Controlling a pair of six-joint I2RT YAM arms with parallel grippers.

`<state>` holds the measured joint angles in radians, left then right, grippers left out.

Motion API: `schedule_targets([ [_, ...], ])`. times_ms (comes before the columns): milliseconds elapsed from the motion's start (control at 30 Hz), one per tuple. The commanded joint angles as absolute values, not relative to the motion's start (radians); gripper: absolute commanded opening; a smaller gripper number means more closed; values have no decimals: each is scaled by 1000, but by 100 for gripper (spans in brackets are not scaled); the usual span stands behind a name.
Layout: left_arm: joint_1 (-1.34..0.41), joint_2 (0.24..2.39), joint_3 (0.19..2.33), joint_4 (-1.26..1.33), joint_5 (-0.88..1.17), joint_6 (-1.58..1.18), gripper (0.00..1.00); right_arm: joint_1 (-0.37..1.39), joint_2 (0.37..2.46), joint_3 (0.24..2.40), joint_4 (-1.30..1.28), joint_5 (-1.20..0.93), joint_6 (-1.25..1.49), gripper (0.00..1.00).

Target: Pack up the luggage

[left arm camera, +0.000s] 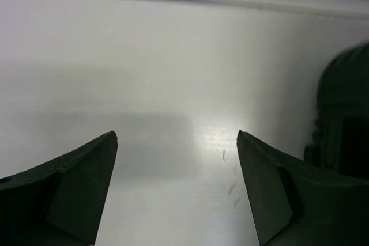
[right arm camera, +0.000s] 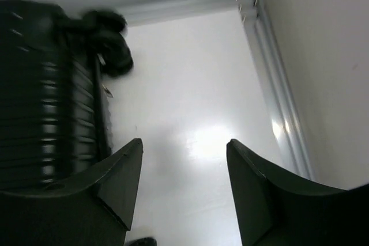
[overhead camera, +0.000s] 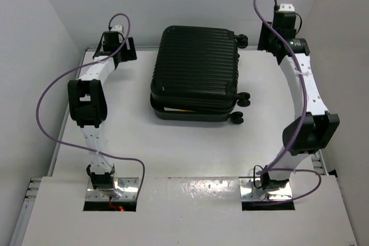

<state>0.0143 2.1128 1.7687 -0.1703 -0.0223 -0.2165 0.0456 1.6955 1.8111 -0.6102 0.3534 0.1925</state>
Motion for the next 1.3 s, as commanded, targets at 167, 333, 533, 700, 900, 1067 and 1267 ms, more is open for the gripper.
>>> schedule_targets([
  [167,-47,2157,1725,-296,383,-128,64,-130,1738,1787,-701,204,313,57],
  [333,-89,2005,1473,-296,561,58,54,-173,1784,1796,-721,123,281,54],
  [533,-179,1914,1341,-364,713,258,48,-245,1833,1715,-732,-188,246,42],
  [700,-80,1893,1370,-237,591,10,78,-252,1744,1415,-631,-368,42,29],
  [900,53,1787,1379,-54,554,-179,86,-276,1758,1148,-557,-504,-12,24],
  [1067,113,1636,1338,-112,554,-221,88,-206,1821,1086,-502,-581,31,23],
  [1267,212,1470,1240,-150,592,-200,92,-13,1772,958,-453,-735,46,20],
])
